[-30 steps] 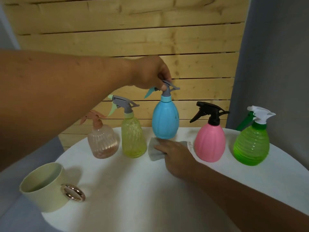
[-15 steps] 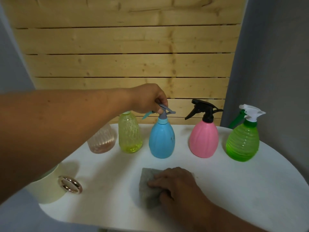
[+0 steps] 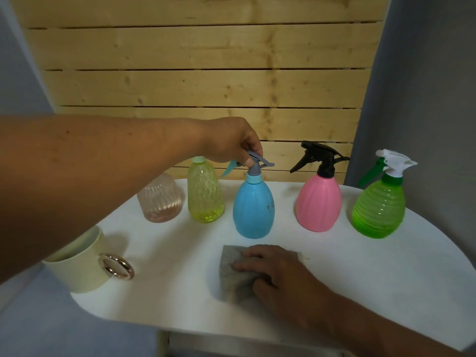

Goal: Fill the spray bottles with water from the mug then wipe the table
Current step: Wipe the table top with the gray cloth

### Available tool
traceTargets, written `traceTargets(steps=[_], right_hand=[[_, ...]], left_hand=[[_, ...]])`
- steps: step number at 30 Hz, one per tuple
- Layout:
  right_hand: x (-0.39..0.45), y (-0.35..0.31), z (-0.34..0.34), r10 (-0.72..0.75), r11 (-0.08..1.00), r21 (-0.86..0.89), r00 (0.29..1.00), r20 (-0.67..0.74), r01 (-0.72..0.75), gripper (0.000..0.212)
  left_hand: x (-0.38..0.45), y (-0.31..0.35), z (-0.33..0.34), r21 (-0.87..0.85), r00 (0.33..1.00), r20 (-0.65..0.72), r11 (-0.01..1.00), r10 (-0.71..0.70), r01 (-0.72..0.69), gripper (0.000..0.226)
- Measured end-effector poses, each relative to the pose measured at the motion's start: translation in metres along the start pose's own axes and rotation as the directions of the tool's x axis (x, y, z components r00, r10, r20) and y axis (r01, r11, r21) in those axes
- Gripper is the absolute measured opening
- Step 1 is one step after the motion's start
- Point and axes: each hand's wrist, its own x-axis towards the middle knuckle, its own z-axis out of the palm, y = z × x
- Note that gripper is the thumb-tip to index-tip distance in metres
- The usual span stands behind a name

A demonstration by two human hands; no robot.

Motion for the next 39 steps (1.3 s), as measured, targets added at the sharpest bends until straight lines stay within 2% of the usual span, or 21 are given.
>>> traceTargets(steps=[8, 11, 16, 22, 25, 29, 31, 34, 36, 39], right_hand=[[-0.005, -0.005, -0.005, -0.005, 1.000, -0.013, 0.998, 0.056, 0.006, 0.050], [-0.005, -0.006, -0.006, 0.001, 1.000, -0.022, 0.999, 0.055, 0.000, 0.057], [-0.004, -0.006, -0.006, -0.004, 1.000, -0.013, 0.999, 0.051, 0.005, 0.059], [-0.001, -0.006, -0.005, -0.019, 1.000, 0.000, 0.999, 0.036, 0.019, 0.055], [0.001, -0.004, -0.002, -0.037, 0.999, -0.017, 0.998, 0.051, 0.037, 0.065], [0.005, -0.001, -0.007, -0.050, 0.999, -0.007, 0.990, 0.134, 0.052, 0.051], [0.006, -0.001, -0.012, -0.059, 0.998, -0.004, 0.984, 0.166, 0.060, 0.050], [0.008, 0.001, -0.015, -0.059, 0.998, 0.004, 0.980, 0.191, 0.059, 0.046], [0.006, 0.000, -0.014, -0.051, 0.998, 0.032, 0.978, 0.202, 0.046, 0.046], [0.000, -0.004, -0.014, -0.063, 0.995, 0.087, 0.974, 0.218, 0.045, 0.046]], left_hand=[[-0.005, 0.005, 0.004, 0.033, 0.999, -0.022, 0.999, -0.028, 0.028, 0.021], [-0.006, 0.008, 0.006, 0.090, 0.997, -0.080, 0.996, -0.013, 0.020, 0.022], [-0.002, 0.003, 0.010, 0.077, 0.988, -0.152, 0.996, -0.027, 0.039, 0.023], [0.007, -0.002, 0.010, 0.065, 0.985, -0.167, 0.997, -0.039, 0.051, 0.024], [0.006, -0.003, 0.012, 0.067, 0.983, -0.177, 0.996, -0.039, 0.052, 0.024], [0.006, 0.001, 0.010, 0.088, 0.985, -0.162, 0.993, -0.060, 0.075, 0.027], [0.004, 0.004, 0.010, 0.098, 0.988, -0.139, 0.992, -0.069, 0.083, 0.031], [-0.002, 0.011, 0.014, 0.133, 0.990, -0.110, 0.986, -0.090, 0.104, 0.049], [-0.009, 0.014, 0.021, 0.168, 0.984, -0.150, 0.978, -0.096, 0.121, 0.059], [-0.015, 0.016, 0.027, 0.208, 0.977, -0.199, 0.971, -0.078, 0.119, 0.061]])
